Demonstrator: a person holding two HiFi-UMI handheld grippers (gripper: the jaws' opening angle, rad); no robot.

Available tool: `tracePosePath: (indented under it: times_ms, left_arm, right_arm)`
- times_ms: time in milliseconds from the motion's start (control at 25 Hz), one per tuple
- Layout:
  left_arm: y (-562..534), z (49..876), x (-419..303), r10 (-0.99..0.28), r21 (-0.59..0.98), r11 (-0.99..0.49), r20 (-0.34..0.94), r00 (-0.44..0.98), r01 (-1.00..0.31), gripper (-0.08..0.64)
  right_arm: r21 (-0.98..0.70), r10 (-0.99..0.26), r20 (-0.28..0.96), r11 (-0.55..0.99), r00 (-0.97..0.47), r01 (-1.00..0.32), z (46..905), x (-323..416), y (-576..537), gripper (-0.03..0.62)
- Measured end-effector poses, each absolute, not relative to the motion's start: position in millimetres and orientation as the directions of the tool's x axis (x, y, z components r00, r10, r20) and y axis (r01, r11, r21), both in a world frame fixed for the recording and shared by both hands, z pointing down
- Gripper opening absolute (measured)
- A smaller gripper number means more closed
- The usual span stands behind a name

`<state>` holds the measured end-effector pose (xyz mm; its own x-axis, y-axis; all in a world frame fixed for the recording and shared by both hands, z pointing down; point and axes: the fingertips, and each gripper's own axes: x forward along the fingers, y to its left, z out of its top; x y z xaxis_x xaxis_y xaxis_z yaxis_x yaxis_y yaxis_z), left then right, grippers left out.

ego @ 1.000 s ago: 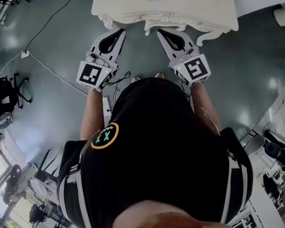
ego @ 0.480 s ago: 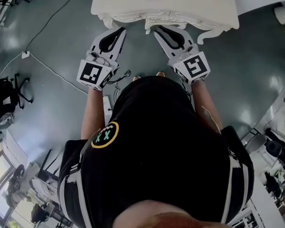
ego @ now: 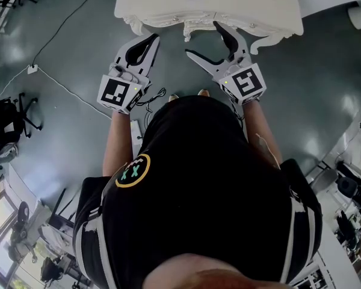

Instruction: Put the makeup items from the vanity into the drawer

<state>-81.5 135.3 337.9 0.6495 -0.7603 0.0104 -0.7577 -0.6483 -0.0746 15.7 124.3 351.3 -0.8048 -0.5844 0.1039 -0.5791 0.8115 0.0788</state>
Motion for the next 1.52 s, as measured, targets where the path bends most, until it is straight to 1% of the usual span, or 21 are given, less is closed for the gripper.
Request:
tracePosePath:
  times_ms: [120,240,840,1040,1280,1520]
  left_arm:
    - [137.6,337.2,-80.5,-0.76,-0.075,-0.649,0.011,0.65,-0.757,0.02]
    - [138.4,338.4,-79.3,-0.761,-0.077,-0.648,0.013,0.649,-0.758,0.02]
    - [140.5,338.5,-66.2,-0.758,-0.087,-0.651,0.023,0.652,-0.754,0.02]
    - [140.5,339.5,-45.2,-0.753,-0.096,-0.657,0.043,0.656,-0.748,0.02]
    - [138.3,340.0,-22.2,-0.791,-0.078,-0.611,0.044,0.61,-0.787,0.02]
    - [124.7,352.8,-6.2,-0.791,-0.065,-0.611,0.081,0.607,-0.789,0.02]
  right_arm:
    - [0.088,-0.588,0.108,0.809,-0.801,-0.582,350.3,16.6,124.1,0.51]
    - [0.073,-0.59,0.107,0.807,-0.8,-0.586,352.6,18.7,122.0,0.598]
    - [0.056,-0.6,0.114,0.8,-0.792,-0.598,358.0,35.6,122.3,0.6]
    - [0.046,-0.595,0.116,0.803,-0.795,-0.594,363.7,56.4,122.0,0.6]
    - [0.033,-0.567,0.127,0.822,-0.814,-0.568,371.5,86.4,117.2,0.6]
    - [0.023,-0.558,0.136,0.828,-0.818,-0.561,380.5,102.7,100.6,0.6]
